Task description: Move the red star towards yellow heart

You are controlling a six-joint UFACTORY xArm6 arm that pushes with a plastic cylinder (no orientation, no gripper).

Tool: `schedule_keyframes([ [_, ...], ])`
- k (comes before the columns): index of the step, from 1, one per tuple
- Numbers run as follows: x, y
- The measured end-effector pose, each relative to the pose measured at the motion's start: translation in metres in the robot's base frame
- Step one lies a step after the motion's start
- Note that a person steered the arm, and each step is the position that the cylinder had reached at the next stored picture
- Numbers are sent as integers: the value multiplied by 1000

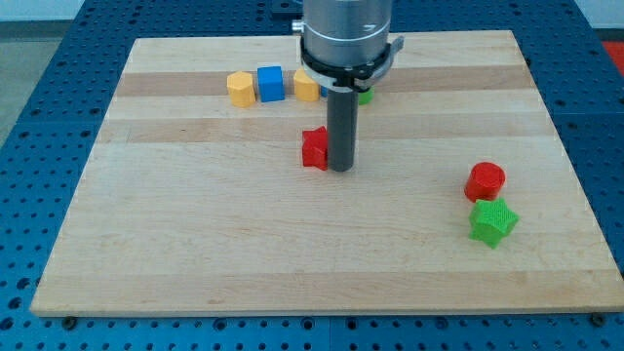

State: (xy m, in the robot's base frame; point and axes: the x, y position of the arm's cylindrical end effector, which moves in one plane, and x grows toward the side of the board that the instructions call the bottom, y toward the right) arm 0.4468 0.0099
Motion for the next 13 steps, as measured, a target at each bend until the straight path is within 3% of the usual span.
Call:
schedule_keyframes([
  [2, -44, -14],
  [3, -44, -14],
  [5, 38, -18],
  [6, 39, -61],
  [7, -9, -98],
  [9, -45, -74],
  [11, -47, -74],
  [13, 12, -53],
])
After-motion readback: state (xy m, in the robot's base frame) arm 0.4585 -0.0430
